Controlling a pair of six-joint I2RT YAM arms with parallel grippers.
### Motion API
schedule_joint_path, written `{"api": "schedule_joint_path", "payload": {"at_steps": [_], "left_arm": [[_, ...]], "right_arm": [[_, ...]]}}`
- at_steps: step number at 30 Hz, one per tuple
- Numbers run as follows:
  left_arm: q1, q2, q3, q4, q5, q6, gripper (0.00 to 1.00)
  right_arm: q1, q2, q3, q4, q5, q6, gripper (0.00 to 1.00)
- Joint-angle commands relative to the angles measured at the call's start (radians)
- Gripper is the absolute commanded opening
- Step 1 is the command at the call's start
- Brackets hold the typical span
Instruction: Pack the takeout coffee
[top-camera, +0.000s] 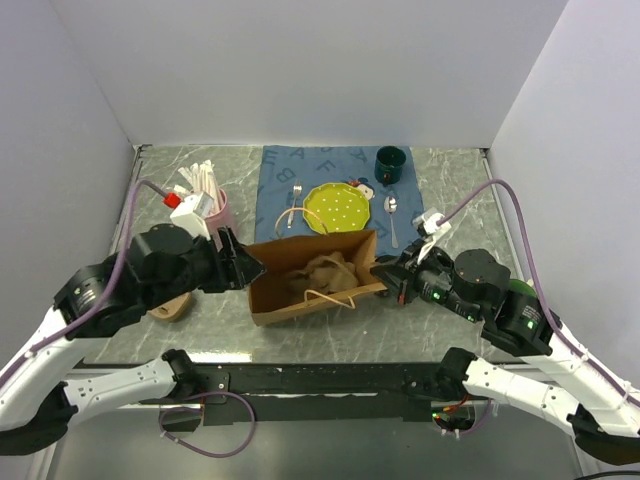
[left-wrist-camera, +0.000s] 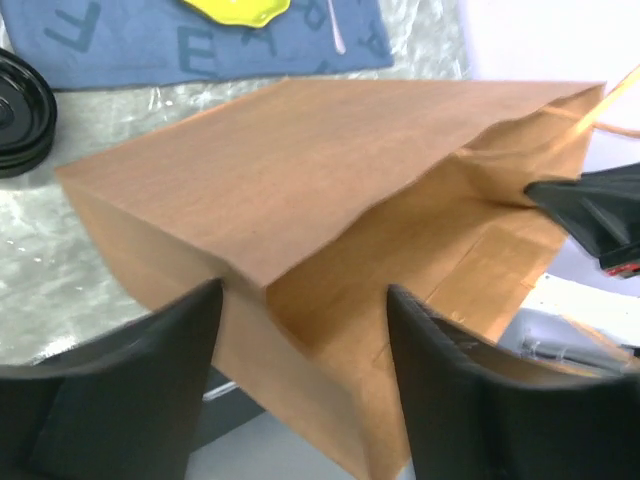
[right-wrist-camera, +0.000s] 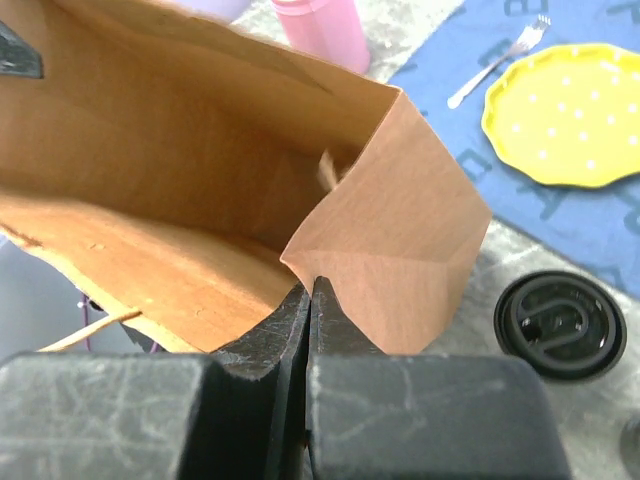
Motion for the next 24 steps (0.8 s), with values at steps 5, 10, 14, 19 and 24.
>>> {"api": "schedule_joint_path", "payload": {"at_steps": [5,10,14,19,24], "left_arm": [[-0.004,-0.099,0.083,-0.093,-0.144,-0.156,0.97],[-0.004,-0.195,0.123,-0.118,-0.243,-0.182,0.97],[-0.004,-0.244,0.106,-0.106,-0.273,-0.149,0.97],[-0.004,-0.241,0.030,-0.100,-0.226,-0.129,0.97],[-0.004,-0.228,-0.027,-0.058,-0.218,-0.087,0.97]], "right_arm": [[0.001,-0.066,-0.091,0.170,-0.121,-0.053,0.00],[0.007,-0.196,-0.249,0.125,-0.130,-0.116,0.00],[0.007,-0.262,-0.294,0.062,-0.144,-0.155,0.00],[0.007,-0.342,-0.329,0.025,-0.140,-0.138,0.00],[0.007,-0.326,-0.305,-0.017,-0.137,-0.107,0.00]]}}
